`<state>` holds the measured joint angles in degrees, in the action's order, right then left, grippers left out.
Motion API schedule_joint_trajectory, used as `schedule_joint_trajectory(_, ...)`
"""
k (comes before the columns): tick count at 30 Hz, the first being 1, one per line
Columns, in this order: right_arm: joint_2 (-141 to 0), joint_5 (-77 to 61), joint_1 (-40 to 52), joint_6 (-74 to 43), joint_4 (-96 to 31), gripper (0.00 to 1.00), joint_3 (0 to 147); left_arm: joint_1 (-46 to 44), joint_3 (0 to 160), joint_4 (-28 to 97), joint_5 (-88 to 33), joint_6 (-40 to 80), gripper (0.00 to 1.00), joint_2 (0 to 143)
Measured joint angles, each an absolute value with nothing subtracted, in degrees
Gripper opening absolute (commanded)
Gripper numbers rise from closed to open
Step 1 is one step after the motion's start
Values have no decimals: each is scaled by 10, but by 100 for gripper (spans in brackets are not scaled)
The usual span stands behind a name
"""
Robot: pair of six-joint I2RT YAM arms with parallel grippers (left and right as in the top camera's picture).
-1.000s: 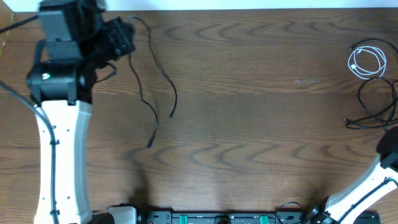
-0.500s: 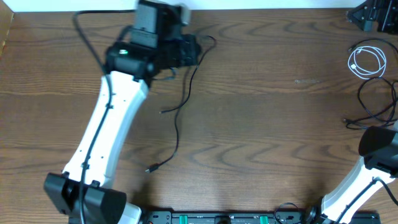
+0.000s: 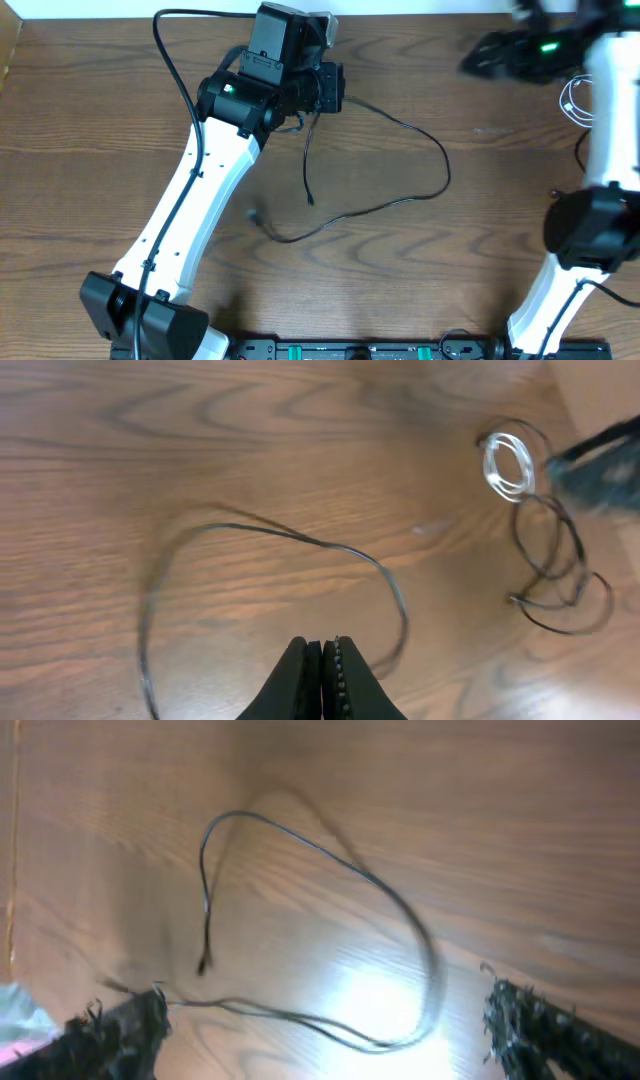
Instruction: Untangle cables
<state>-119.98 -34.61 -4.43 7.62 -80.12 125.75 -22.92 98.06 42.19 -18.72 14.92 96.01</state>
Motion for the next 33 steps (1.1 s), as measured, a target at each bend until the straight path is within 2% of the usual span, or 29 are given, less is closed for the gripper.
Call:
schedule_joint_trajectory(4,-1201,-296,-1,37,-774,99,1187,-212,981,423,-165,149,8,960)
schedule_joint_trajectory(10,-1201,-179,18,-11,-772,99,1125,-161,981,434,-150,149,8,960)
schedule_joint_trajectory(17,-1201,-114,34,-41,-750,84,1028,-131,981,450,-144,147,9,960)
schedule_joint_trajectory(23,-1201,-101,38,-38,-681,61,964,-130,981,456,-141,147,12,960)
schedule_joint_trajectory(25,-1201,-100,41,-35,-663,57,951,-130,981,460,-135,147,13,960)
schedule_joint_trajectory(33,-1201,-72,55,-10,-571,53,879,-130,981,463,-112,147,13,960)
